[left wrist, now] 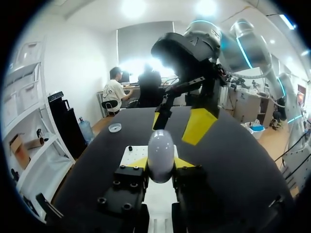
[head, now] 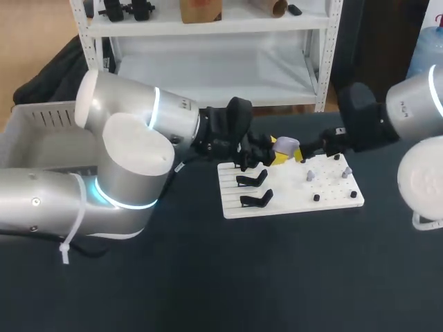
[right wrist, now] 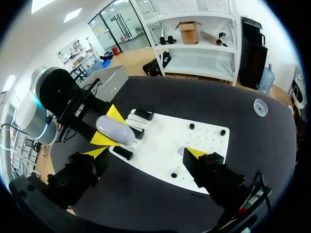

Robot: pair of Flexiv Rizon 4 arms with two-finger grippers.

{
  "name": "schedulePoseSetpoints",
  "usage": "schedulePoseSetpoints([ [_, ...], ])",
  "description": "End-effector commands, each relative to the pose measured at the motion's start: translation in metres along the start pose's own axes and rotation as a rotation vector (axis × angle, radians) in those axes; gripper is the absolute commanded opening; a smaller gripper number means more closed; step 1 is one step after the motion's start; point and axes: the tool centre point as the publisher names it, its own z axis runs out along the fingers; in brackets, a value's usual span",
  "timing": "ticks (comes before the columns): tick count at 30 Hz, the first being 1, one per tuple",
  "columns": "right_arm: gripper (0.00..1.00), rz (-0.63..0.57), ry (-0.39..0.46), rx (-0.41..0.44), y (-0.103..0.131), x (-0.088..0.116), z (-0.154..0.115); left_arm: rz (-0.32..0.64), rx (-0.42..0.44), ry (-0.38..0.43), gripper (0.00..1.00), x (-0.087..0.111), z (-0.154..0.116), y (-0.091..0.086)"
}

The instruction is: Pick up each earbud case from the left stands, insert the matching earbuds, close the lid, and place the case in the box.

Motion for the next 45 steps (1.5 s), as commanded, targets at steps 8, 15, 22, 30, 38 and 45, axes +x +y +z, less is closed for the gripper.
schedulePoseSetpoints([
  [8, 1.0, -0.003, 0.001, -0.002, 0.0, -0.004, 0.002, 0.014, 0.017, 0.0, 0.0, -0.001, 0.001, -0.005],
  [15, 1.0, -0.003, -0.002, 0.009, -0.002, -0.007, 0.001, 0.023, 0.031, -0.011, 0.0, -0.003, 0.0, -0.008],
  [22, 1.0, -0.014, -0.017, 0.021, -0.002, -0.013, -0.004, 0.015, 0.041, -0.012, 0.0, 0.004, 0.0, -0.01],
  [30, 1.0, -0.043, -0.065, 0.069, -0.017, -0.011, -0.021, -0.013, 0.058, -0.1, 0.0, 0.007, -0.01, -0.01],
  [38, 1.0, -0.114, -0.012, 0.163, -0.037, -0.002, -0.036, -0.001, 0.063, -0.231, 0.0, -0.009, -0.038, -0.005],
  [45, 1.0, -0.176, 0.074, 0.258, -0.05, 0.009, -0.039, -0.014, 0.02, -0.323, 0.0, -0.024, -0.062, -0.003],
])
